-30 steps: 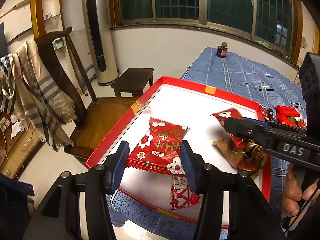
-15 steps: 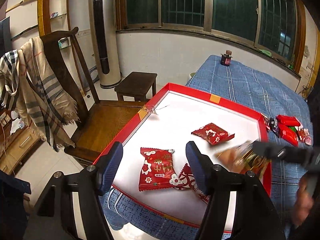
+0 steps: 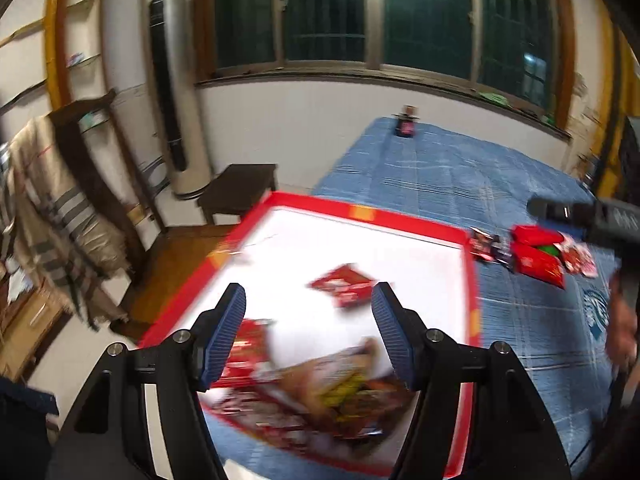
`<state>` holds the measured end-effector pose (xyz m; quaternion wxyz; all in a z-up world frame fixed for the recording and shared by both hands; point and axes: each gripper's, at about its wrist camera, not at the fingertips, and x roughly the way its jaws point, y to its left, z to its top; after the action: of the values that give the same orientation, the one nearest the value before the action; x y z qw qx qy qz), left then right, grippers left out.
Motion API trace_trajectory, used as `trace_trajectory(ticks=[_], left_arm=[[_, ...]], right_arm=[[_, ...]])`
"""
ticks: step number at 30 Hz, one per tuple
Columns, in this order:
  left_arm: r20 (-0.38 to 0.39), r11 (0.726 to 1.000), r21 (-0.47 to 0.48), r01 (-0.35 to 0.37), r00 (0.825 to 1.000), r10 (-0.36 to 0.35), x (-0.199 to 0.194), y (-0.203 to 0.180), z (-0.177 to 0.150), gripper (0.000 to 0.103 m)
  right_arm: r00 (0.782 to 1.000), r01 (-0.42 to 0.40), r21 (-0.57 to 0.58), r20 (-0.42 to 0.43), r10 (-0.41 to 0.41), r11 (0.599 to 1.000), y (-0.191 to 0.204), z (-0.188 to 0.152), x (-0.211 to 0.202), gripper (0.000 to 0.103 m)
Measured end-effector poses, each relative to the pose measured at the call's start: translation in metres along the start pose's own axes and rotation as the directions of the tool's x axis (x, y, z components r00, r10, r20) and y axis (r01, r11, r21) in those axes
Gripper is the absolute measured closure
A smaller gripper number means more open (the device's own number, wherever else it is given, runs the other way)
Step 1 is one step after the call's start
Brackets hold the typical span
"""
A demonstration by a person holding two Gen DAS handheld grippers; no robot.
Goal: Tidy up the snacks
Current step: 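Move both tools back to the remaining snack pile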
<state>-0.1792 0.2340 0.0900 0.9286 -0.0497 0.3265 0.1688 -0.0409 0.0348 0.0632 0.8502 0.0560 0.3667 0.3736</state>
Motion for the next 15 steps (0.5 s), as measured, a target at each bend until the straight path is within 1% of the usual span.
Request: trace_trajectory(ticks=[1, 2, 3, 4, 6, 7, 8, 9, 11, 12, 13, 14, 15], left_arm=[[-0.001, 1.0, 0.018, 0.014, 1.0, -0.014, 0.0, -0.009, 0.002, 0.038], [-0.003, 0.999, 0.034, 0.026, 1.0, -0.026, 0.0, -0.018, 0.003, 0.038], [-0.007, 0.998, 0.052, 0.04, 0.999, -0.04, 0.0, -0.028, 0.005, 0.038], [-0.013, 0.995, 0.08, 0.059, 0.998, -0.059, 0.001, -0.042, 0.006, 0.038], [-0.022, 0.989, 0.119, 0.089, 0.996, -0.087, 0.0, -0.064, 0.009, 0.038], [-0.03, 0.984, 0.139, 0.111, 0.994, -0.108, 0.001, -0.077, 0.011, 0.038], [-0.039, 0.978, 0.158, 0.135, 0.991, -0.131, 0.001, -0.089, 0.014, 0.038], [-0.045, 0.972, 0.178, 0.155, 0.988, -0.149, 0.003, -0.102, 0.017, 0.038], [-0.05, 0.961, 0.222, 0.164, 0.986, -0.157, 0.008, -0.124, 0.024, 0.034], [-0.053, 0.957, 0.236, 0.168, 0.986, -0.16, 0.011, -0.134, 0.028, 0.034], [-0.057, 0.949, 0.25, 0.189, 0.982, -0.181, 0.017, -0.149, 0.033, 0.034], [-0.059, 0.942, 0.261, 0.209, 0.978, -0.201, 0.021, -0.158, 0.036, 0.034], [-0.059, 0.934, 0.278, 0.223, 0.975, -0.215, 0.026, -0.169, 0.038, 0.034]], right_arm=[[0.997, 0.075, 0.014, 0.031, -0.075, 0.997, -0.021, 0.005, -0.014, 0.039], [0.991, 0.126, 0.021, 0.052, -0.127, 0.992, -0.036, 0.008, -0.023, 0.039], [0.98, 0.183, 0.03, 0.073, -0.185, 0.983, -0.051, 0.01, -0.034, 0.039], [0.96, 0.26, 0.046, 0.096, -0.264, 0.964, -0.07, 0.013, -0.046, 0.039], [0.924, 0.358, 0.086, 0.109, -0.366, 0.93, -0.099, 0.015, -0.06, 0.039], [0.899, 0.407, 0.122, 0.121, -0.421, 0.905, -0.118, 0.014, -0.068, 0.039], [0.879, 0.436, 0.161, 0.133, -0.457, 0.885, -0.137, 0.011, -0.076, 0.039], [0.873, 0.44, 0.195, 0.135, -0.468, 0.877, -0.153, 0.008, -0.081, 0.039], [0.869, 0.439, 0.264, 0.117, -0.481, 0.859, -0.188, 0.001, -0.089, 0.039], [0.864, 0.458, 0.278, 0.083, -0.496, 0.844, -0.201, 0.001, -0.09, 0.041], [0.852, 0.498, 0.278, 0.018, -0.523, 0.821, -0.213, 0.002, -0.088, 0.041], [0.849, 0.511, 0.276, -0.012, -0.528, 0.814, -0.219, 0.002, -0.089, 0.041], [0.851, 0.507, 0.283, -0.016, -0.525, 0.814, -0.225, 0.001, -0.093, 0.041]])
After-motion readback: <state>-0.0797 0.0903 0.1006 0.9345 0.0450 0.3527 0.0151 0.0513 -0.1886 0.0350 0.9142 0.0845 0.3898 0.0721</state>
